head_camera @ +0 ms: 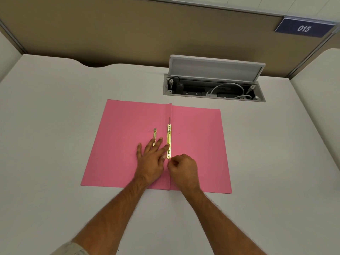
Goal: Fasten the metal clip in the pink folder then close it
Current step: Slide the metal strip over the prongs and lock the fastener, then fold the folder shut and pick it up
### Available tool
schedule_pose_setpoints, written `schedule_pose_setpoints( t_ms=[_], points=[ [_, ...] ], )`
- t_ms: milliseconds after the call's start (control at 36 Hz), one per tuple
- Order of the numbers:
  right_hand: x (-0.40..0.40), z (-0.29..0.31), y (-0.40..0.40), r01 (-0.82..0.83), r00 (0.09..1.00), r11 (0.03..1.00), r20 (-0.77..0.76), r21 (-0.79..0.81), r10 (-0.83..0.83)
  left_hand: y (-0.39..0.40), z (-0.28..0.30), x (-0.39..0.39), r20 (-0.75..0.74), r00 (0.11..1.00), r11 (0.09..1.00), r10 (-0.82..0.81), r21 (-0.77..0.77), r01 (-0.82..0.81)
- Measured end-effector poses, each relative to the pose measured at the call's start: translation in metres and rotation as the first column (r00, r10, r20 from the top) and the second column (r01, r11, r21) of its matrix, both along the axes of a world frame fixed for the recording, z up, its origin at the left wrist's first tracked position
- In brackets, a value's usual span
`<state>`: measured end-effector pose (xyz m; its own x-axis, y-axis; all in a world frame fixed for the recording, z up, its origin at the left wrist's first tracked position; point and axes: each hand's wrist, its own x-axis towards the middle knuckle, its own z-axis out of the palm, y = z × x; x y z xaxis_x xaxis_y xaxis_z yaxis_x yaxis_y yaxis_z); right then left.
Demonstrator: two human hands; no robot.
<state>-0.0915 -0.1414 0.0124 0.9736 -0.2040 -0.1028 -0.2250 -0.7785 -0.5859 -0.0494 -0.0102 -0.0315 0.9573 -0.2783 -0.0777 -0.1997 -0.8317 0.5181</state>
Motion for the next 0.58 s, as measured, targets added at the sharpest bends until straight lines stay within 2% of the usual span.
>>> schedule_pose_setpoints(
  t_ms=[56, 111, 278, 417, 583],
  points=[
    [0.005, 0.002, -0.005, 0.045, 0.999, 0.994, 0.018, 0.101, -0.047, 0.000, 0.000, 0.000, -0.011, 1.000, 1.000, 0.006, -0.010, -0.006],
    [0.013, 0.003, -0.012, 0.012, 1.000, 0.993, 0.007, 0.114, -0.013, -0.001, 0.000, 0.002, -0.025, 1.000, 1.000, 0.013, -0.017, -0.013],
    [0.036, 0.002, -0.035, -0.214, 0.940, 0.937, -0.202, 0.274, 0.274, -0.002, 0.009, 0.013, -0.096, 0.994, 0.998, 0.044, -0.031, -0.047],
    [0.041, -0.002, -0.036, -0.305, 0.898, 0.927, -0.258, 0.219, 0.357, 0.009, 0.020, 0.017, 0.010, 0.997, 0.997, 0.071, -0.035, -0.071],
    [0.045, -0.001, -0.030, -0.347, 0.882, 0.933, -0.306, 0.095, 0.359, 0.045, 0.032, 0.033, 0.022, 0.968, 0.964, 0.250, 0.092, -0.251]
  ],
)
